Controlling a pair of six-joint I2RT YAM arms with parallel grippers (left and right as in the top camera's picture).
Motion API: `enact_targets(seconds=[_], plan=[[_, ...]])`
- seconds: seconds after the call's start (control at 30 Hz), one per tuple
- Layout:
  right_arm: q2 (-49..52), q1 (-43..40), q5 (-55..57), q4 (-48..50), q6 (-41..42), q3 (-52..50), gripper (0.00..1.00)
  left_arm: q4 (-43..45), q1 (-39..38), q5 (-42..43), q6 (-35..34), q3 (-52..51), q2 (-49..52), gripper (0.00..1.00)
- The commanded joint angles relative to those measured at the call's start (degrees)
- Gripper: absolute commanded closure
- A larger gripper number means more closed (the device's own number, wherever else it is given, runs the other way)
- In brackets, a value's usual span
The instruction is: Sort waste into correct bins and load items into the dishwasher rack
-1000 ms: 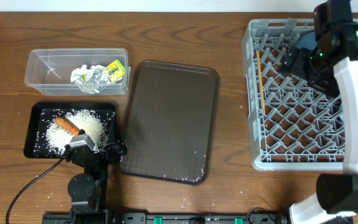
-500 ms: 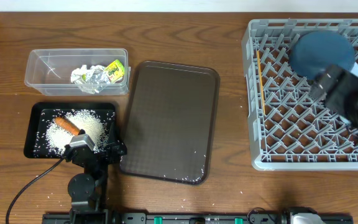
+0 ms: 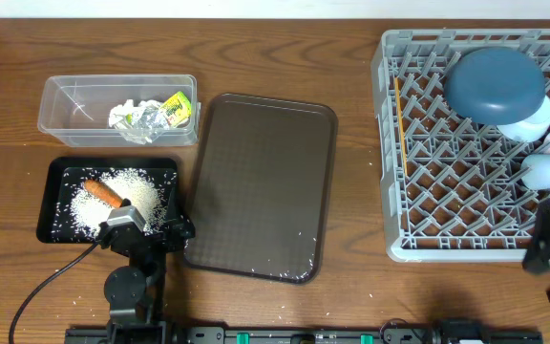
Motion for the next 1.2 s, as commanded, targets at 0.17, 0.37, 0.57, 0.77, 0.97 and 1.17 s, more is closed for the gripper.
enact_targets(seconds=[0.17, 0.37, 0.57, 0.77, 0.97, 1.17], plan=[[-9.42, 0.57, 0.76, 12.15, 0.24, -19.87, 0.01, -2.29, 0.26, -1.75, 0.90, -1.01, -0.35, 0.03], [-17.09, 1.73, 0.24, 17.66, 0.24, -38.23, 0.01, -2.29, 0.26, -1.75, 0.90, -1.01, -0.35, 0.03], [-24.65, 2.32, 1.62, 23.15, -0.11, -50.42, 0.01, -2.29, 0.26, -1.75, 0.90, -1.01, -0.35, 0.03], [-32.72, 2.32, 1.51, 34.82, -4.24, -61.94, 0.01, -2.29, 0.26, -1.75, 0.90, -1.01, -0.35, 0.03], [-40.39, 2.32, -3.23, 50.71, -8.20, -75.89, 0.01, -2.29, 0.26, -1.75, 0.90, -1.01, -0.35, 0.03], [-46.45, 2.32, -11.91, 68.15, -12.61, -89.72, 0.01, -2.29, 0.26, -1.75, 0.90, -1.01, -0.35, 0.03]])
